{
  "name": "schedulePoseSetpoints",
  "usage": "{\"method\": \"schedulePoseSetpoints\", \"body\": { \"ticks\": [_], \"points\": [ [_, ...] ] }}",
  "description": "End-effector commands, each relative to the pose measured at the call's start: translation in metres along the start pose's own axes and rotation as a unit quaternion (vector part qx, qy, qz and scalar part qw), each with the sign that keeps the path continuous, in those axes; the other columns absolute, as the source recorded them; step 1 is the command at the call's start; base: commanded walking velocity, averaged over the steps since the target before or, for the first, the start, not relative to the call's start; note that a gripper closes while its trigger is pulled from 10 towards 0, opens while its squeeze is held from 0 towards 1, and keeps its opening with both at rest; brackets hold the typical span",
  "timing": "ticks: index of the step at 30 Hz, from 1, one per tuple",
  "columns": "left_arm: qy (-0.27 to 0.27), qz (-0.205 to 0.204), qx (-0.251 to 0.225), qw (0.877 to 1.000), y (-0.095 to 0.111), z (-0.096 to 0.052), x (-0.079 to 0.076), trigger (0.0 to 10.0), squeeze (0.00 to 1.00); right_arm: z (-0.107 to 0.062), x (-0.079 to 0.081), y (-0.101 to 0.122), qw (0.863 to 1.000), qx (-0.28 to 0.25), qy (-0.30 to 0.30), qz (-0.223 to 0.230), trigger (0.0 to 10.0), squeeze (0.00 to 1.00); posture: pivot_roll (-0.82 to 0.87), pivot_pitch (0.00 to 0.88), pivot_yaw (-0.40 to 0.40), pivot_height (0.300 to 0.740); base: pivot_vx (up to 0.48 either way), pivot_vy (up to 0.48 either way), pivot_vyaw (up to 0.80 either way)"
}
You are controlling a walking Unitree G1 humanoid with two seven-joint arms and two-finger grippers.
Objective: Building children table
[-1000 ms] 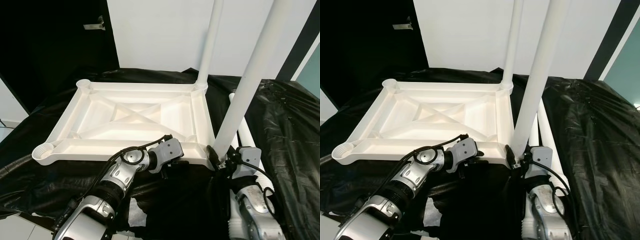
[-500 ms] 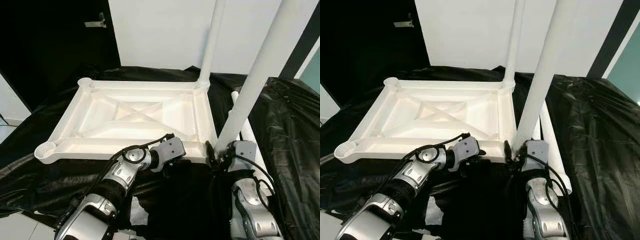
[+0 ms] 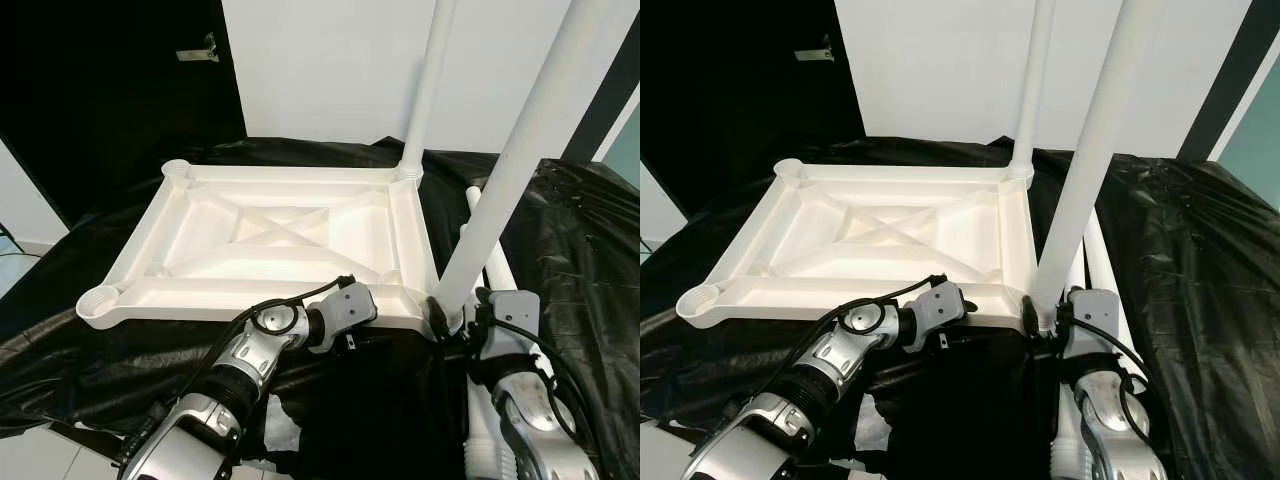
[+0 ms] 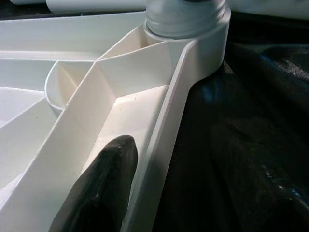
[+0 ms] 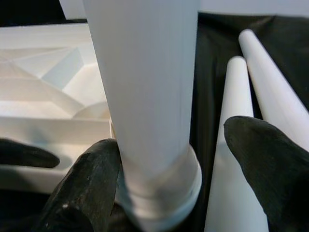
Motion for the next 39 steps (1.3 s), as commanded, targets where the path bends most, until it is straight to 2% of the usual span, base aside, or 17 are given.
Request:
{"method": "schedulePoseSetpoints", "body": {
  "ticks": [1, 10, 11, 12, 13, 19, 21, 25, 30, 32, 36, 39],
  "points": [
    [-0.073, -0.054, 0.04, 0.995, -0.026, 0.011, -0.04, 10.0, 0.0, -0.007, -0.007, -0.002, 0.999, 0.025, -0.019, -0.007, 10.0, 0.0, -0.1, 0.0, 0.013, 0.74, 0.0, 0.0, 0.0],
    [-0.069, -0.05, 0.039, 0.996, -0.025, 0.013, -0.037, 10.0, 0.0, -0.021, -0.013, 0.001, 0.998, 0.05, -0.027, -0.008, 10.0, 0.0, -0.11, 0.0, 0.013, 0.74, 0.0, 0.0, 0.0],
    [-0.068, -0.05, 0.039, 0.996, -0.025, 0.013, -0.036, 10.0, 0.0, -0.021, -0.012, 0.001, 0.998, 0.051, -0.02, -0.004, 4.7, 0.0, -0.11, 0.0, 0.012, 0.74, 0.0, 0.0, 0.0],
    [-0.068, -0.05, 0.039, 0.996, -0.024, 0.013, -0.036, 10.0, 0.0, -0.021, -0.008, 0.001, 0.998, 0.054, -0.007, 0.001, 0.0, 0.0, -0.1, 0.0, 0.011, 0.74, 0.0, 0.0, 0.0],
    [-0.067, -0.048, 0.041, 0.996, -0.025, 0.012, -0.035, 10.0, 0.0, -0.021, -0.002, 0.001, 0.998, 0.06, 0.018, 0.016, 0.0, 0.0, -0.1, 0.0, 0.011, 0.74, 0.0, 0.0, 0.0],
    [-0.065, -0.048, 0.043, 0.996, -0.026, 0.012, -0.035, 10.0, 0.0, -0.017, 0.006, -0.001, 0.995, 0.082, 0.055, 0.024, 0.0, 0.0, -0.1, 0.0, 0.005, 0.74, 0.0, 0.0, 0.0],
    [-0.065, -0.048, 0.044, 0.996, -0.026, 0.012, -0.036, 10.0, 0.0, -0.002, 0.01, -0.007, 0.989, 0.107, 0.097, 0.015, 0.0, 0.0, -0.08, 0.0, -0.002, 0.74, 0.0, 0.0, 0.0],
    [-0.065, -0.048, 0.044, 0.996, -0.026, 0.012, -0.036, 10.0, 0.0, 0.009, 0.01, -0.008, 0.986, 0.118, 0.116, 0.007, 0.0, 0.0, -0.07, 0.0, -0.008, 0.74, 0.0, 0.0, 0.0],
    [-0.06, -0.054, 0.045, 0.996, -0.027, 0.01, -0.036, 10.0, 0.0, 0.03, 0.001, -0.012, 0.981, 0.134, 0.138, -0.02, 0.0, 0.0, -0.04, 0.0, -0.026, 0.74, 0.0, 0.0, 0.0],
    [-0.059, -0.056, 0.044, 0.996, -0.027, 0.01, -0.037, 10.0, 0.0, 0.033, -0.002, -0.013, 0.98, 0.137, 0.14, -0.025, 0.0, 0.0, -0.04, 0.0, -0.026, 0.74, 0.0, 0.0, 0.0],
    [-0.056, -0.058, 0.036, 0.996, -0.025, 0.01, -0.038, 10.0, 0.0, 0.059, -0.015, -0.018, 0.979, 0.146, 0.133, -0.043, 0.0, 0.0, -0.02, 0.0, -0.03, 0.74, 0.0, 0.0, 0.0],
    [-0.043, -0.062, 0.02, 0.997, -0.019, 0.01, -0.034, 10.0, 0.0, 0.069, -0.018, -0.015, 0.98, 0.141, 0.129, -0.048, 0.0, 0.0, -0.01, 0.0, -0.033, 0.74, 0.0, 0.0, 0.0]
  ]
}}
Point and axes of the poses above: a point about 5 cm out from each wrist's last joint towards the gripper, its own z axis pointing out of the wrist towards the gripper, its own y axis along the axis of the wrist's last joint, x = y × z, the point moved 1 cm from there along z, pointing out of the wrist towards the gripper, and after that the axes turned 12 degrees about z, right-handed, at the moved point
